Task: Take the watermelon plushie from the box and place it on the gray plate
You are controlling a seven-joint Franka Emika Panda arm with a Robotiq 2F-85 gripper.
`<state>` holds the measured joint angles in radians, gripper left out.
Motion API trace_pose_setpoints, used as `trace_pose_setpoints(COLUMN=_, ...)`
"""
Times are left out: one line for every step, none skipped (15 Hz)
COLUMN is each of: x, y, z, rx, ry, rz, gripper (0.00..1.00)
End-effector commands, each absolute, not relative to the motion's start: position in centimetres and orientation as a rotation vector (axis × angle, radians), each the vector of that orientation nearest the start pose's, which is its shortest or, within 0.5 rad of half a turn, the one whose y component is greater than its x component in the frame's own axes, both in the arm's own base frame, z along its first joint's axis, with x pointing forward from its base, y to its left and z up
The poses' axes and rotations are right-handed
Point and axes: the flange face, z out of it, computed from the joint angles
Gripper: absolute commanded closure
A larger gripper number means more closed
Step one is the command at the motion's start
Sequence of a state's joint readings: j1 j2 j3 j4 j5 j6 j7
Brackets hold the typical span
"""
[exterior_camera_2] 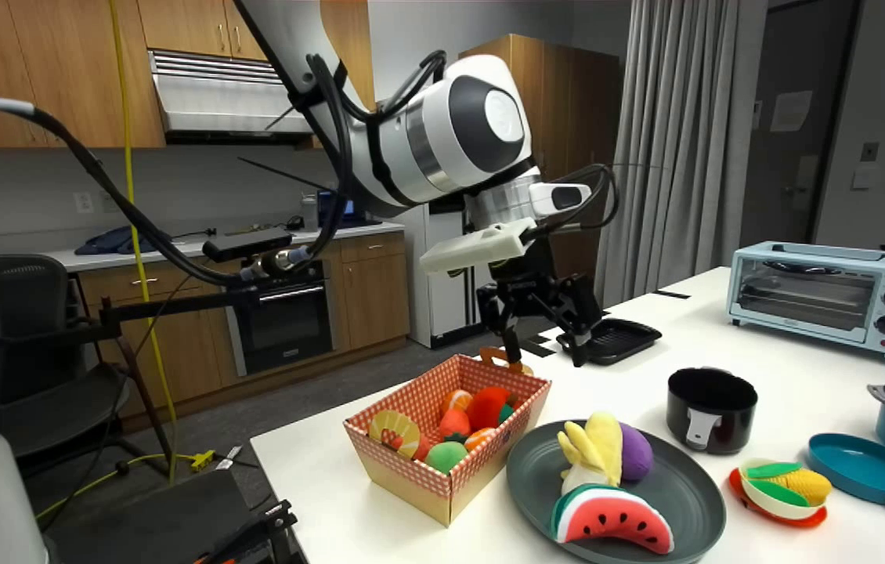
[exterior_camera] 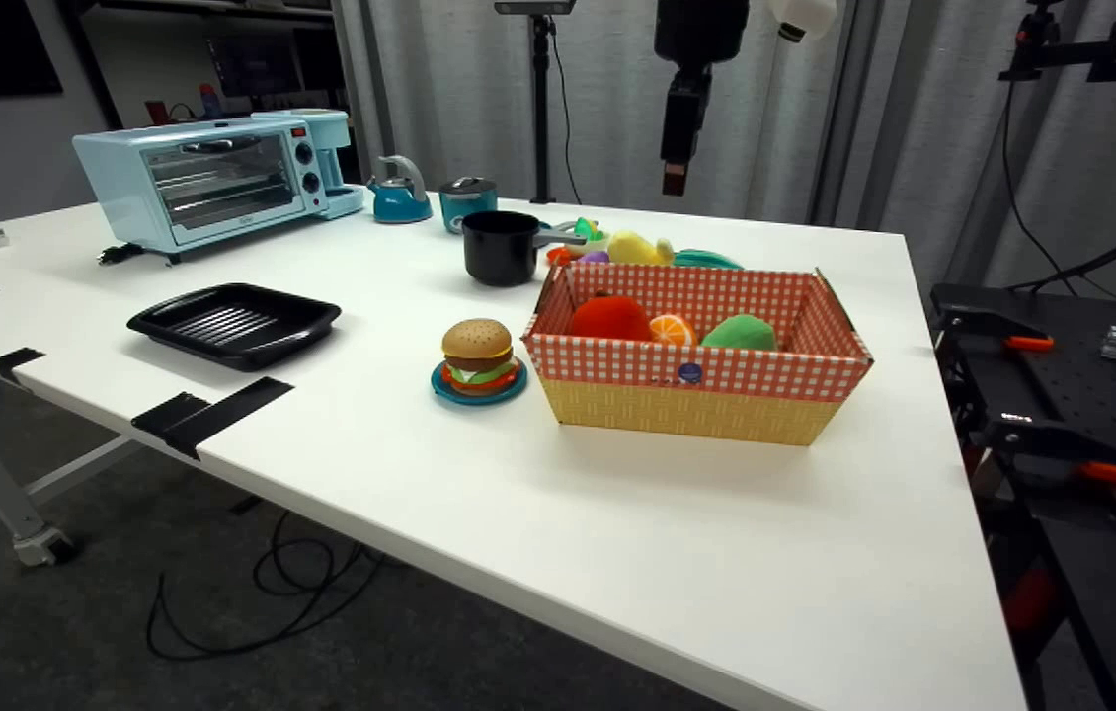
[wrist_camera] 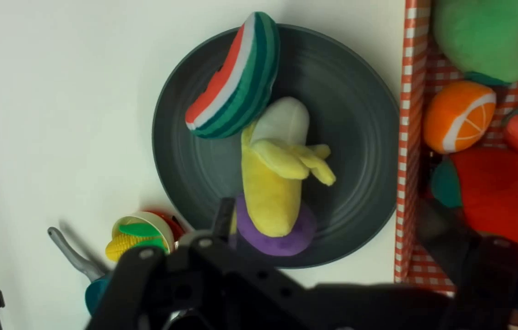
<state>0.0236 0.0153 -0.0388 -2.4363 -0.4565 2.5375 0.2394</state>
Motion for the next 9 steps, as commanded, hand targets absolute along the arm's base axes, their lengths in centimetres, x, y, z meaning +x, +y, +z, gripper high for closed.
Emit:
trace_pose_setpoints(x=47.5, y=2.0, z=32.1, rx=-3.363, ry=-0.143, rz=-0.178, gripper=0.00)
trace_pose_setpoints(x=47.3, y=2.5, z=32.4, rx=-3.356, ry=-0.136, rz=-0.171, gripper=0.00)
trace_pose_setpoints(x=47.2, y=3.0, z=32.6, rx=-3.347, ry=-0.132, rz=-0.165, gripper=0.00)
trace_pose_setpoints(x=47.0, y=3.5, z=32.7, rx=-3.340, ry=-0.129, rz=-0.157, gripper=0.00)
trace_pose_setpoints(x=46.8, y=3.9, z=32.8, rx=-3.336, ry=-0.126, rz=-0.147, gripper=0.00)
trace_pose_setpoints(x=46.6, y=4.2, z=32.9, rx=-3.333, ry=-0.124, rz=-0.134, gripper=0.00)
trace_pose_setpoints(x=46.5, y=4.5, z=33.0, rx=-3.327, ry=-0.116, rz=-0.114, gripper=0.00)
trace_pose_setpoints(x=46.2, y=4.7, z=33.1, rx=-3.323, ry=-0.109, rz=-0.096, gripper=0.00)
trace_pose_setpoints(x=46.0, y=4.9, z=33.1, rx=-3.312, ry=-0.098, rz=-0.071, gripper=0.00)
